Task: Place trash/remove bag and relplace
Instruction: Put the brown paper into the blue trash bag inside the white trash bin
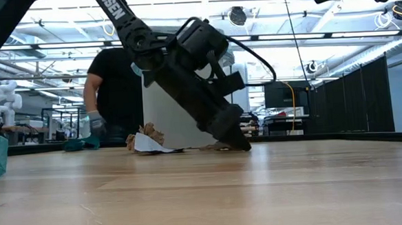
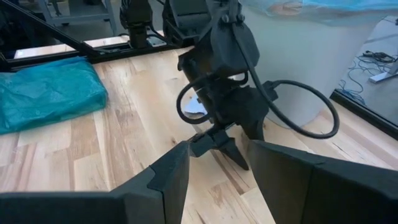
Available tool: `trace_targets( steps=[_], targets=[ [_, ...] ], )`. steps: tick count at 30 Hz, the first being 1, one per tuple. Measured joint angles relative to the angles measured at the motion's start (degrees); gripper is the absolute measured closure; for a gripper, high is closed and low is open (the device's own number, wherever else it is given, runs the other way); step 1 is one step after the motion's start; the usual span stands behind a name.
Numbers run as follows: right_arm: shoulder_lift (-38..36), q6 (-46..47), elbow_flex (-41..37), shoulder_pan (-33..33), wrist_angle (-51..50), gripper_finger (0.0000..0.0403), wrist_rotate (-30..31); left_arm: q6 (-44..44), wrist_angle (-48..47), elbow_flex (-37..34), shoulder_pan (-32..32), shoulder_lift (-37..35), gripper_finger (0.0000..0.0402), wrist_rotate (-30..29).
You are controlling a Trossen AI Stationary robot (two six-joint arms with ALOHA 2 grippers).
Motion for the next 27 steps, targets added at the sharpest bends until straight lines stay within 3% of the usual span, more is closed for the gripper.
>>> trace_targets(
  steps=[4,10,17,27],
  targets=[
    [0.00,0.00,0.00,-0.02,-0.20,0.0243,-0.01,-2.73,0.39,0.07,-0.23,0.43,0.0252,-0.57],
    [0.00,-0.17,0.00,-0.02,-0.24,0.0243,-0.04,-5.16,-0.29,0.36,-2.13,0.40,0.0383,-1.26],
    [0.00,-0.19,0.00,-0.02,-0.26,0.0243,-0.06,-6.32,-1.95,3.31,-6.55,0.55,0.0397,-1.20],
    [0.00,-0.50,0.00,-0.01,-0.29,0.0243,-0.10,-1.36,-9.87,14.04,-13.72,0.33,0.0400,-2.78]
  ],
)
